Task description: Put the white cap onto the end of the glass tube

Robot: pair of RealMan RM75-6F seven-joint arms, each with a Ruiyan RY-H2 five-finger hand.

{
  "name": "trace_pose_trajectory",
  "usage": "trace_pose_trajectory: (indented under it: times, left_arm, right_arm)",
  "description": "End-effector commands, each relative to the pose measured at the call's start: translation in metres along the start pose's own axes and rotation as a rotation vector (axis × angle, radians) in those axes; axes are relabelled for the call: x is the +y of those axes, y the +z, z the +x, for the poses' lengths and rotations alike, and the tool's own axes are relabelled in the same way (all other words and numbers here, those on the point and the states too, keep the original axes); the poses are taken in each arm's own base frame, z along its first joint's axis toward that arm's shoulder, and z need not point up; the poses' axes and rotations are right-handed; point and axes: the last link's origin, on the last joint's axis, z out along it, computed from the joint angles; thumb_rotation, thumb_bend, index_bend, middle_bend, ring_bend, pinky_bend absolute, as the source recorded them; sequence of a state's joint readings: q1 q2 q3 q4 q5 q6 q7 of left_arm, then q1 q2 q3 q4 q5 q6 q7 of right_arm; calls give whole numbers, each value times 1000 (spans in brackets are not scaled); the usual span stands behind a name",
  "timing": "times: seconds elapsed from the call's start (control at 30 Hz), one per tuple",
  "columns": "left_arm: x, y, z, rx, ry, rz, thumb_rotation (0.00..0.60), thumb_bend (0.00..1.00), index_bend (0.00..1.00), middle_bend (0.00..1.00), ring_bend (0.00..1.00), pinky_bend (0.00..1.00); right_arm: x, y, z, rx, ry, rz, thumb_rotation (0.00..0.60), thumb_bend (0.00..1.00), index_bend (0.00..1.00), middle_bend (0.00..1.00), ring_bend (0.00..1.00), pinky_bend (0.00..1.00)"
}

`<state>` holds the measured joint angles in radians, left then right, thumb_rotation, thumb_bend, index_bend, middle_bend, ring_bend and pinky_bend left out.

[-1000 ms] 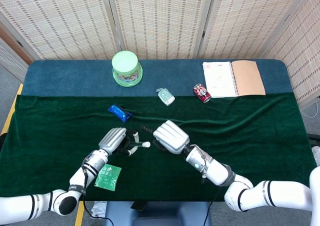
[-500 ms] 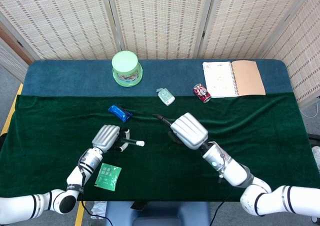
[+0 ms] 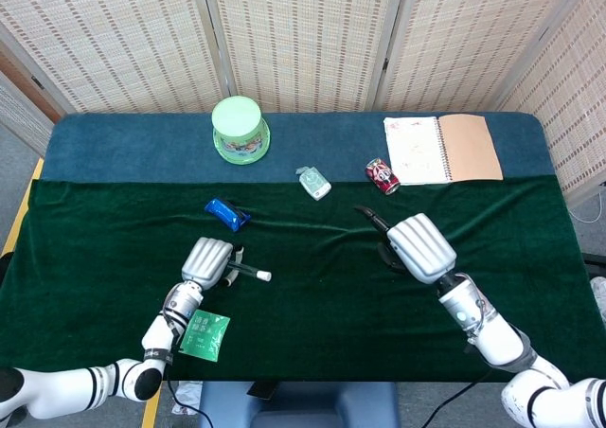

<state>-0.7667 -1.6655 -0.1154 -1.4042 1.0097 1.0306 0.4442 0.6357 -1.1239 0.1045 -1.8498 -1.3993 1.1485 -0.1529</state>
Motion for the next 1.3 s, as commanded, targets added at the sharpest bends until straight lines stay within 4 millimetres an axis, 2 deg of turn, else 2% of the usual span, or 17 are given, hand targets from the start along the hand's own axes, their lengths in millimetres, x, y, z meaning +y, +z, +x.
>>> trace_pose_trajectory:
  times: [0.03,0.23,0.37,0.43,0.53,0.6,0.7,0.73,0.83,0.97,1.07,1.17,1.3]
  left_arm:
    - [4,3,-7,1,43,6,600,410,589,901,795,764]
    - [4,7,-14,0,86,26,600,408,527,866,742,764]
    - [3,6,-16,-5,93,39,600,403,396,671,581,737]
    - [1,5,-16,1,98,42,600,403,333,551,478,699]
    - [-1,1,-14,2,86,41,600,403,265,429,368,614]
    - [-5,-4,-8,20,80,43,600,403,238,375,312,556]
    - [-18,-17,7,67,54,53,600,403,231,331,262,470]
    - [-23,-23,12,80,43,57,600,403,230,319,249,439]
    - [-45,-44,30,126,1,78,600,403,238,300,234,381]
    - [-72,-73,50,201,-34,117,600,403,248,293,223,342]
    - [-91,-97,61,258,-53,151,600,403,257,293,222,314]
    - [-107,-120,68,298,-64,181,600,403,262,293,222,283]
    - [-123,-149,71,332,-74,218,600,403,273,293,221,258]
  right_arm:
    - [6,-5,-3,-6,9,-11,600,644,94,933,1000,1000]
    - [10,-9,-6,-8,44,-21,600,644,94,933,1000,1000]
    - [14,-13,-8,-4,59,-33,600,644,94,933,1000,1000]
    - [17,-16,-8,-1,65,-39,600,644,94,933,1000,1000]
    - [21,-20,-8,5,62,-53,600,645,94,932,1000,1000]
    - [26,-25,-7,7,50,-68,600,645,94,918,1000,1000]
    - [38,-38,-4,7,18,-118,600,644,94,824,979,987]
    - [42,-42,-3,10,7,-136,600,644,94,769,937,954]
    - [56,-59,1,24,-42,-200,600,644,94,581,729,781]
    - [70,-83,2,35,-76,-276,600,644,94,341,464,537]
    - [78,-101,3,48,-78,-328,600,644,94,193,301,392]
    - [84,-118,3,75,-75,-365,600,644,94,135,235,349]
    - [89,-140,0,109,-71,-387,600,644,94,129,217,299]
